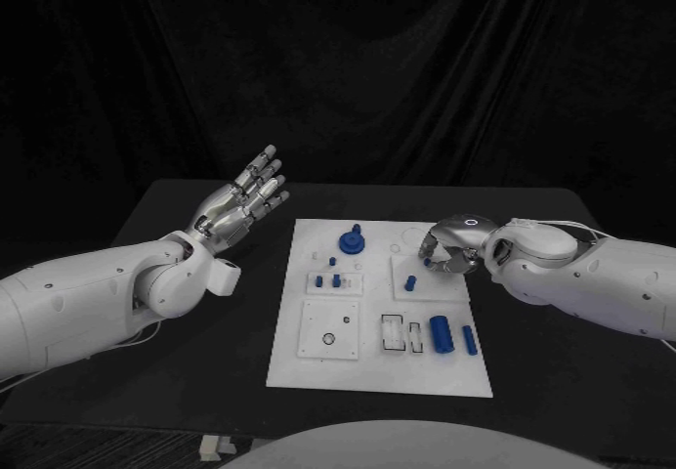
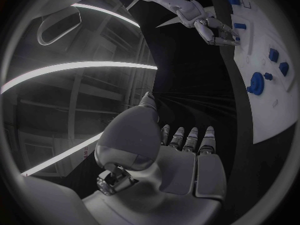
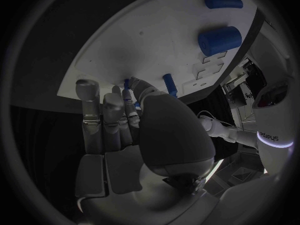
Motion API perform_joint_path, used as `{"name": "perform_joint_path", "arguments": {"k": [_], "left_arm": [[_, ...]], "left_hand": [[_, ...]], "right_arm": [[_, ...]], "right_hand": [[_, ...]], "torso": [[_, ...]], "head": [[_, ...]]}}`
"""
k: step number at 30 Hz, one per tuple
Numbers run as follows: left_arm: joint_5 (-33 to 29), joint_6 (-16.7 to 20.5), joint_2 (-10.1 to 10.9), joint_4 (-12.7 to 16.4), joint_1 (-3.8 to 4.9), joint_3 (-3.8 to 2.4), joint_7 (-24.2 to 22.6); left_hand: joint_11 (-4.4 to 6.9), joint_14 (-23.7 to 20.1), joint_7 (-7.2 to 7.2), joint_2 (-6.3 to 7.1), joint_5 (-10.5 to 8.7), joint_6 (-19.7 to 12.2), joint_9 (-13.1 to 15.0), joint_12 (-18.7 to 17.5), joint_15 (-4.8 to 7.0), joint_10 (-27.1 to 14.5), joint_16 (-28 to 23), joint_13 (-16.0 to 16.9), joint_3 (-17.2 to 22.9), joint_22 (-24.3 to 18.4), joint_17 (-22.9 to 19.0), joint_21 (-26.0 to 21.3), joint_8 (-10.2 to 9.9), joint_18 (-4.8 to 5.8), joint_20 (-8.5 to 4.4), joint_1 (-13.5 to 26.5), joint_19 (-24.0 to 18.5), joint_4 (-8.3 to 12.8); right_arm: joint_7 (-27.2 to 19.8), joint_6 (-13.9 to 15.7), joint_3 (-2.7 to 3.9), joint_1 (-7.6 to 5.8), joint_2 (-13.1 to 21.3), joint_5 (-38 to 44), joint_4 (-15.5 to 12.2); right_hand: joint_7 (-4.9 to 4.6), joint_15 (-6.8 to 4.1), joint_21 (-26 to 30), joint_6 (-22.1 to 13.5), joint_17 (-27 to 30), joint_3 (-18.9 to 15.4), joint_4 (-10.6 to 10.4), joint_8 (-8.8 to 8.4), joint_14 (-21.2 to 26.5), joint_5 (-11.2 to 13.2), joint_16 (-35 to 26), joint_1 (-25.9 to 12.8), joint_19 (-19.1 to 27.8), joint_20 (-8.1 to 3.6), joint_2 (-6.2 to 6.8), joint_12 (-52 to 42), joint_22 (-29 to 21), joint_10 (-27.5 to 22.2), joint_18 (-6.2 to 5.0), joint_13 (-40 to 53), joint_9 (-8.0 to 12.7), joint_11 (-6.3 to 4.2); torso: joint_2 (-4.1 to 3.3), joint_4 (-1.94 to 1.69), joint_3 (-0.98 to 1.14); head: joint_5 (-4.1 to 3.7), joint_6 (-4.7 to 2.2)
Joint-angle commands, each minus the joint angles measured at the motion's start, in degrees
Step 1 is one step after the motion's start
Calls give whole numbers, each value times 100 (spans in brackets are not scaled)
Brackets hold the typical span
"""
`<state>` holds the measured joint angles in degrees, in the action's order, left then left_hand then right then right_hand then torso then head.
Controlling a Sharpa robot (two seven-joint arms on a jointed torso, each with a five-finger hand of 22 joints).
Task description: Assemble the parts on the task board
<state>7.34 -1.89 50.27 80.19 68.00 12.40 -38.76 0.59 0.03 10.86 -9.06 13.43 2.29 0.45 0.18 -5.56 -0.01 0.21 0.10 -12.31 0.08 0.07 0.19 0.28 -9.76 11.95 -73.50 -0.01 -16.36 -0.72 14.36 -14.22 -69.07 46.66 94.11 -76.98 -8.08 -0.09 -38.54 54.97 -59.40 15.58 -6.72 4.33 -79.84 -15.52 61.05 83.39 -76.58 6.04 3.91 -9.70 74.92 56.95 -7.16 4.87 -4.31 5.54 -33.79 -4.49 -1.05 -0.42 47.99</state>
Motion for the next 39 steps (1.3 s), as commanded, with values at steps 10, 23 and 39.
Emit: {"name": "perform_joint_path", "arguments": {"k": [10, 23, 39], "left_arm": [[5, -153, -20, -10, -46, -6, -358], [5, -157, -32, -22, -66, -6, -313], [5, -207, -20, -18, -78, -6, -206]], "left_hand": [[-58, -3, -60, -5, 94, 13, 6, -18, -82, 1, -21, -10, -49, -8, -7, -19, 23, -40, 80, -119, 1, 14], [-92, -3, -140, -82, 307, 34, 11, -18, -156, 1, -21, -10, -48, -8, -7, -19, 27, -45, 171, -270, 1, 55], [-182, -3, -325, -180, 727, 127, 28, -18, -294, 1, -21, -10, -44, 20, -7, -10, 48, -54, 349, -519, 8, 270]], "right_arm": [[-26, -79, 4, 59, -62, 36, 99], [-110, 188, 4, 74, -59, 36, 90], [-208, 622, 5, 73, -11, 36, 37]], "right_hand": [[-9, 57, 28, 268, 36, 210, 27, 74, -9, 11, 10, 50, -19, 14, 55, 37, 486, 339, -53, -84, -23, -13], [74, -17, -198, 744, 86, 406, 136, 234, -31, 210, 0, 151, -84, -34, 92, 61, 528, 909, -34, -103, -115, -123], [92, -74, -530, 947, 111, 454, 260, 276, -105, 267, 6, 303, -192, -91, 122, 143, 588, 1191, 10, -108, -170, -183]], "torso": [[0, -1, -1], [4, -1, -2], [6, 5, 4]], "head": [[12, 7], [35, 20], [83, 16]]}}
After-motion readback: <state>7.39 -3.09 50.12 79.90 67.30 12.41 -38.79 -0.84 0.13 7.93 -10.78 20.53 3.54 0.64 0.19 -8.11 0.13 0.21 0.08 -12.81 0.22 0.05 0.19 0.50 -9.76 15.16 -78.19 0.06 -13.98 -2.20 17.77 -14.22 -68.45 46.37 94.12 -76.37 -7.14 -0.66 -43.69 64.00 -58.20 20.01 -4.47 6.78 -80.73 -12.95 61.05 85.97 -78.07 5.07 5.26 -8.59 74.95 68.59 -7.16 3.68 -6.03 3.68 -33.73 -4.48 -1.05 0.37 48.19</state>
